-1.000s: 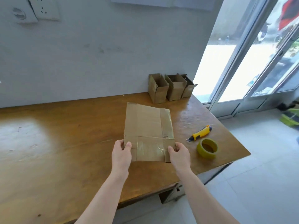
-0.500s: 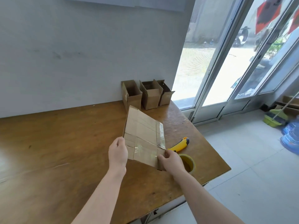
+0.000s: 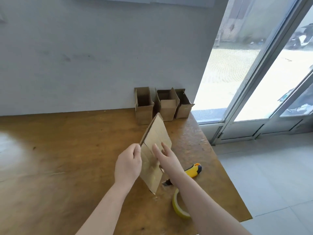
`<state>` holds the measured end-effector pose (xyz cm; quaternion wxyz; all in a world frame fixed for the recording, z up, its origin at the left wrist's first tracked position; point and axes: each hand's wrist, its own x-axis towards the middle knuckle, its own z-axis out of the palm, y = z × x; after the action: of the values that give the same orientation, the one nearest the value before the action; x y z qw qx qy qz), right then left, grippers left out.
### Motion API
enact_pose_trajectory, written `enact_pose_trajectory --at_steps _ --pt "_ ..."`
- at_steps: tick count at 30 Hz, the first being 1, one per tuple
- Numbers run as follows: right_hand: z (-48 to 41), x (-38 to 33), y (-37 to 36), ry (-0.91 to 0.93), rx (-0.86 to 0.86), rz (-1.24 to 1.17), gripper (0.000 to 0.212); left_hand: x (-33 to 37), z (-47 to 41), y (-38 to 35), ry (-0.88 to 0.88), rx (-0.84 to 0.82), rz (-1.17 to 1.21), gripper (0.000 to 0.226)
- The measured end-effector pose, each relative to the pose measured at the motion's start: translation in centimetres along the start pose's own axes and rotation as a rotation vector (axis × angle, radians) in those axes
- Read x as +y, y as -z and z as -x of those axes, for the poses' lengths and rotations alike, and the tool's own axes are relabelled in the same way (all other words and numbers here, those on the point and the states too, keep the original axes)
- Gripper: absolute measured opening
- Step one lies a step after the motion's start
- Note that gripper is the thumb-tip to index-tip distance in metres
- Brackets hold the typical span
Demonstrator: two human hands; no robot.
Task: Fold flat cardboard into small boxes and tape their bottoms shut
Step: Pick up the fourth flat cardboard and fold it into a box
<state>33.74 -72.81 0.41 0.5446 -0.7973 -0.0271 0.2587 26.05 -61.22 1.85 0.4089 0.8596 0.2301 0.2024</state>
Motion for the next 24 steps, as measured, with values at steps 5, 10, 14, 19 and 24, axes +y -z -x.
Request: enact_pose_trajectory --at_steps 5,10,14,19,24 --pt "-0.2 -1.1 1.7 -0.062 -0.205 -0.066 0.108 2.2 2.5 -1.8 0.008 0.049 -0.112 0.024" --pt "-1.1 -0.2 3.3 -0.048 -0.308 -0.015 0.083 2.9 4.1 -3.5 0.233 0.021 -0.019 0.020" --pt "-1.5 0.2 4.1 -0.060 -0.397 -0.071 0.076 3.0 5.1 -4.0 0.365 -0.028 0.062 0.029" --pt "-2.5 -0.1 4.1 0.088 -0.256 0.067 0.079 3.2 4.8 -2.6 0.320 0.102 -0.282 0.039" --pt "-3.3 -0.8 3.5 0.171 -0.124 0.222 0.093 3.4 3.5 -1.2 0.294 0.158 -0.454 0.034"
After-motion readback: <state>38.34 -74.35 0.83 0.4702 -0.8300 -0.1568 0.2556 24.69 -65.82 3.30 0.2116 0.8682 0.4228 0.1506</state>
